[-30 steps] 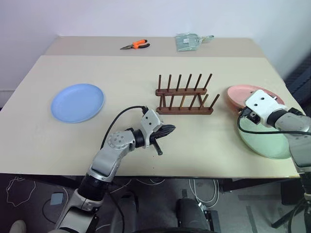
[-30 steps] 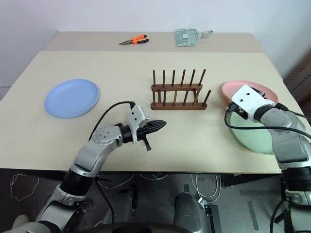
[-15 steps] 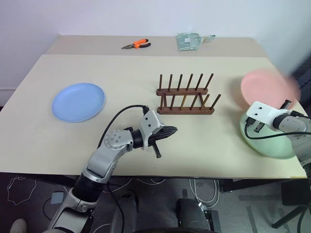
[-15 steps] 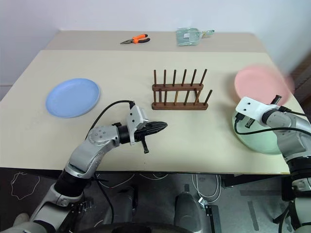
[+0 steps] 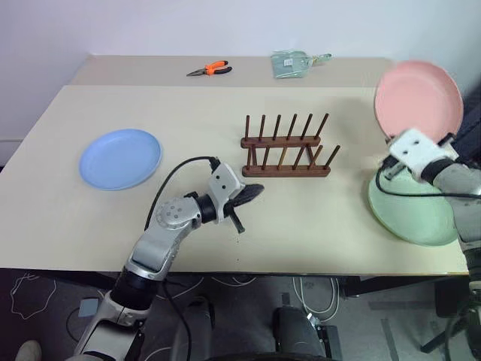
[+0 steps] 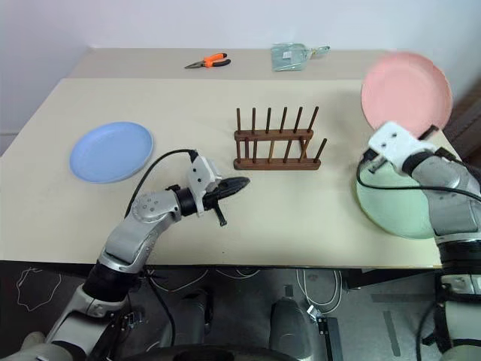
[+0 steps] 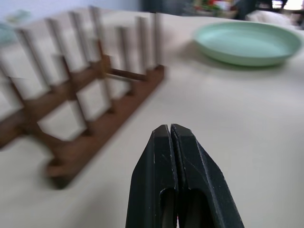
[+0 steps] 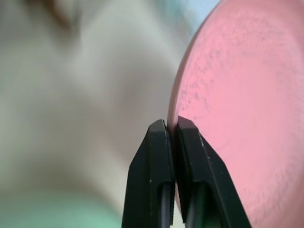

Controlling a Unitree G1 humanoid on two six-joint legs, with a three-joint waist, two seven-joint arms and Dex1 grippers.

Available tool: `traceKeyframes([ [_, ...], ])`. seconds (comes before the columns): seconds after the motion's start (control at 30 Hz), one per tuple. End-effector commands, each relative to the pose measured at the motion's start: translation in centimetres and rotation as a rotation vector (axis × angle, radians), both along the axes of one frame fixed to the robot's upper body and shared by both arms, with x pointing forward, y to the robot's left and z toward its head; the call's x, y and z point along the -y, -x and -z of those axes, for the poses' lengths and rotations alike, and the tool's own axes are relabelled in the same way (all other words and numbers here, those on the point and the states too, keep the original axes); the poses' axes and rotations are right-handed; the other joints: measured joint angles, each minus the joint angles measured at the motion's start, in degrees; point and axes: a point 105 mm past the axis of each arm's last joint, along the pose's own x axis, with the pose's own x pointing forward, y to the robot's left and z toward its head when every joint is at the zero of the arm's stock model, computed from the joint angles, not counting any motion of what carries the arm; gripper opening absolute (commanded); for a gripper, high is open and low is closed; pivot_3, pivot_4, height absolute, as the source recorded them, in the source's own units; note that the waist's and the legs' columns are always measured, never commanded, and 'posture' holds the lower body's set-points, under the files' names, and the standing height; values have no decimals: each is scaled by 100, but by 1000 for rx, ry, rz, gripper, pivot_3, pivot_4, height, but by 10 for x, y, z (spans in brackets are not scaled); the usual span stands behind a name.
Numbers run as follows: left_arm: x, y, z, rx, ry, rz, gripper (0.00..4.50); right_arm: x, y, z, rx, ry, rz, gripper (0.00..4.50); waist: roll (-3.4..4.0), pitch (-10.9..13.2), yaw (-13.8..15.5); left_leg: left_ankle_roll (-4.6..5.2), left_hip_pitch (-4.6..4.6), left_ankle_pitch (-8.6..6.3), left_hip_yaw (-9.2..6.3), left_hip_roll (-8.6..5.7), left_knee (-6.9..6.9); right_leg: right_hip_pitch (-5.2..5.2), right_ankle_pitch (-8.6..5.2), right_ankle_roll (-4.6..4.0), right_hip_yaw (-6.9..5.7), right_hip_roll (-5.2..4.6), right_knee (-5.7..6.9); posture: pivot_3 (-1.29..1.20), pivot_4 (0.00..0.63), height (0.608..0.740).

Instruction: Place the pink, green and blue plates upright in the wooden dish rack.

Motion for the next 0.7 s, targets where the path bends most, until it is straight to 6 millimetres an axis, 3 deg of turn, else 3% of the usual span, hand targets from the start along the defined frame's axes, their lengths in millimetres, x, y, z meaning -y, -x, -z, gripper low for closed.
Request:
traceKeyframes([
  [0.03,-17,-8,-5,53,-15,-54,0,-42,32,-50,-18,-425,-327,27,0,0,26,0,-1,0,-2,0,0,1,0,0,-1,1,1,0,150,740],
  [0.1,-22,-7,0,50,-42,-45,0,-64,52,-60,-120,-576,-520,27,0,0,60,5,-4,-3,-7,-1,0,4,0,-1,-4,0,1,0,150,740],
  [0.17,-25,-7,0,47,-48,-38,0,-70,59,-65,-172,-653,-605,27,-1,1,69,21,-6,-13,-8,-2,1,4,0,-2,-4,0,-1,0,150,740],
  [0.3,-27,-5,-3,41,-35,-10,0,-69,54,-71,-219,-763,-633,27,0,0,34,25,-5,-12,-8,-1,8,1,1,-15,-4,1,1,0,150,740],
  [0.7,-19,9,-2,24,-5,36,0,-61,34,-57,-292,-885,-614,27,1,1,13,29,-8,-10,-8,0,14,-8,5,-9,0,2,16,0,150,740],
])
